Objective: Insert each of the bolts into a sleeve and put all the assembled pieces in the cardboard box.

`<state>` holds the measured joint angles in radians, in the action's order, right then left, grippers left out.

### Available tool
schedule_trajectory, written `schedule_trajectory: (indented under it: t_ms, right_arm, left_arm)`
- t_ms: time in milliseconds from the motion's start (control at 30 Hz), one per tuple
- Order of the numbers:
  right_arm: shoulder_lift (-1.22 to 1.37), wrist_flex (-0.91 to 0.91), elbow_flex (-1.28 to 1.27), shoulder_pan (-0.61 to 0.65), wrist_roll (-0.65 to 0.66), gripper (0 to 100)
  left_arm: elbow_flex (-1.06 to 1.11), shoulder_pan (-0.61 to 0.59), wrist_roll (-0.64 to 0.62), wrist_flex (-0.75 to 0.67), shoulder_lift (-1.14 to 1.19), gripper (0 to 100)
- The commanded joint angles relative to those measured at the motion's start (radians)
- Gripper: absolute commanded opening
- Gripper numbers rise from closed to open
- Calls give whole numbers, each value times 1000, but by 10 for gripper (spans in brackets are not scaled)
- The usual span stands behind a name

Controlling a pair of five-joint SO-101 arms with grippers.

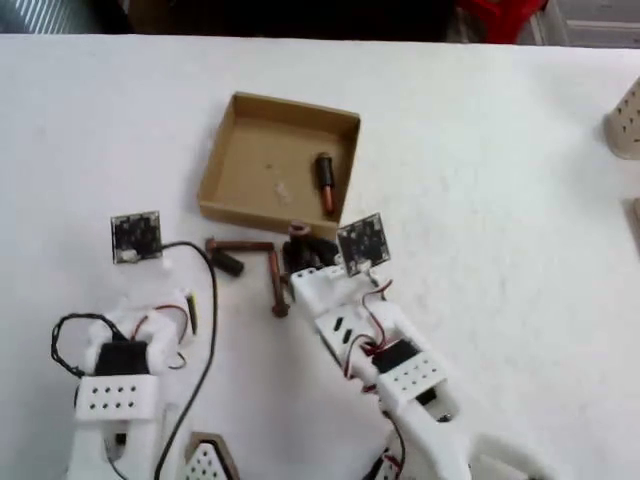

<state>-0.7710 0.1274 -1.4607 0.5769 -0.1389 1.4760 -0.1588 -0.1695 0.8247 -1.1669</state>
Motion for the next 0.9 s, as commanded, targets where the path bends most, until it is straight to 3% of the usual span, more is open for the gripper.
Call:
schedule_trajectory:
  t_ms: [0,133,300,467,867]
  right_arm:
    - [-157,-252,135,-71,-6,18]
    - [-150,-466,267,-122,28,18]
    - [-16,-518,402,-156,203,18]
    - [182,-530,551,-156,207,18]
    - [607,-776,1135,-150,203,18]
  left_arm:
    - [-2,-8,61,-17,2,20]
    - [0,-1,71,8,2,20]
    - [-2,22,71,21,2,20]
    - [-2,25,71,41,2,20]
    - [-8,25,120,68,2,20]
